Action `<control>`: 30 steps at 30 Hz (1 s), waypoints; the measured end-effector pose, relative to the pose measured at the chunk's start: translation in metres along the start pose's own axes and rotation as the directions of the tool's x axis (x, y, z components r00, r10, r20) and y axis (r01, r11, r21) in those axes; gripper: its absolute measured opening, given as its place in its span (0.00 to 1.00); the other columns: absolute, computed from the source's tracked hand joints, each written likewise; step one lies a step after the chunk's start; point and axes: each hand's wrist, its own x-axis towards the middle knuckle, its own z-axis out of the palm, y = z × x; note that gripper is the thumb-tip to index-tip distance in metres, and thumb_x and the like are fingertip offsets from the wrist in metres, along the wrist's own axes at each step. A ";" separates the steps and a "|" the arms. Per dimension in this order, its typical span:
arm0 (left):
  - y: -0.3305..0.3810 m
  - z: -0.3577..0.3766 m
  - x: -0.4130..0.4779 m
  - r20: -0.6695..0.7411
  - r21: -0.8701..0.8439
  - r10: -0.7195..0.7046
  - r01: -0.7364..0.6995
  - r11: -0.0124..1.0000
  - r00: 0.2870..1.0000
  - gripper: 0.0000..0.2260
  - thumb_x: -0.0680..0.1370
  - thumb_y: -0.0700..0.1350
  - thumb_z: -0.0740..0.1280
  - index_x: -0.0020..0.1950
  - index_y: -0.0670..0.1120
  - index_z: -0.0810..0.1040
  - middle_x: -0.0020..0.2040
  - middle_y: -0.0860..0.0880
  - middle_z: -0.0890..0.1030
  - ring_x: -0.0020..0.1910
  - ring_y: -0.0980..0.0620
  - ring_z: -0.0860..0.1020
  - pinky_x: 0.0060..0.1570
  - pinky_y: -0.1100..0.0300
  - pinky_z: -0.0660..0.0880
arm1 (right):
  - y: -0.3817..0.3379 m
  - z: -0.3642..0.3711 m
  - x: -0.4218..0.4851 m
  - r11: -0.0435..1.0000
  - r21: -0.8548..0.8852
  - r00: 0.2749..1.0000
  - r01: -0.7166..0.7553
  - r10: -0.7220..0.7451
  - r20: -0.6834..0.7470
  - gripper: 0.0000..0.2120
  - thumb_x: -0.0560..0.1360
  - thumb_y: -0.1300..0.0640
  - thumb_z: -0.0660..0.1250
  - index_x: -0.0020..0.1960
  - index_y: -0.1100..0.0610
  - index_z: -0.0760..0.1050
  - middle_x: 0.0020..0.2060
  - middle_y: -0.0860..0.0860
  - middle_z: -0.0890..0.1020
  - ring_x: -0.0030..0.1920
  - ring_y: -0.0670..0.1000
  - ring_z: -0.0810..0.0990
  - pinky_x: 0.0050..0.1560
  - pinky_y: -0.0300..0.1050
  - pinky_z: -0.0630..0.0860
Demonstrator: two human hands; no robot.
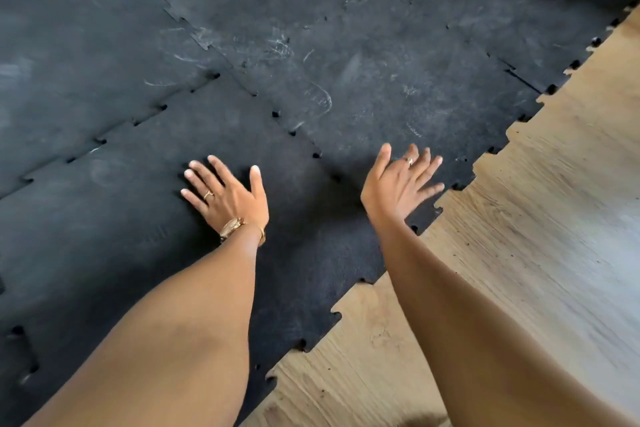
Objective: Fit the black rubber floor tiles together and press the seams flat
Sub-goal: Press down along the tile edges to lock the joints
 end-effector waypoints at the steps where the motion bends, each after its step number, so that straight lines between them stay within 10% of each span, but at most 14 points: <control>1: -0.003 0.004 0.000 0.002 0.028 -0.026 0.026 0.999 1.000 0.34 0.81 0.60 0.51 0.79 0.41 0.49 0.79 0.36 0.48 0.78 0.40 0.45 0.73 0.37 0.39 | -0.010 0.010 0.009 1.000 0.001 1.000 0.001 -0.001 0.008 0.32 0.82 0.40 0.44 0.78 0.59 0.53 0.79 0.56 0.51 0.78 0.56 0.40 0.74 0.65 0.38; 24: 0.002 0.007 0.012 0.062 0.160 -0.069 0.058 0.985 0.996 0.32 0.79 0.61 0.52 0.75 0.40 0.59 0.75 0.35 0.60 0.75 0.36 0.57 0.72 0.35 0.48 | -0.028 0.067 0.022 0.945 -0.326 0.995 0.037 -0.004 0.101 0.33 0.80 0.36 0.42 0.79 0.52 0.51 0.78 0.55 0.56 0.78 0.61 0.50 0.68 0.78 0.43; 27: 0.012 0.005 0.038 -0.148 -0.037 -0.329 0.328 0.944 0.933 0.28 0.79 0.61 0.55 0.67 0.40 0.69 0.67 0.38 0.70 0.71 0.37 0.64 0.72 0.37 0.53 | -0.026 0.070 0.023 0.944 -0.325 0.995 0.053 -0.023 0.093 0.33 0.79 0.36 0.40 0.79 0.52 0.51 0.78 0.55 0.55 0.78 0.60 0.49 0.68 0.78 0.41; 30: 0.016 0.010 0.049 -0.128 -0.080 -0.499 0.493 0.866 0.857 0.37 0.78 0.66 0.48 0.77 0.39 0.56 0.77 0.38 0.57 0.77 0.38 0.51 0.74 0.36 0.45 | -0.027 0.070 0.023 0.941 -0.334 0.995 0.061 -0.030 0.097 0.33 0.79 0.36 0.38 0.79 0.51 0.48 0.79 0.53 0.52 0.78 0.59 0.45 0.69 0.76 0.38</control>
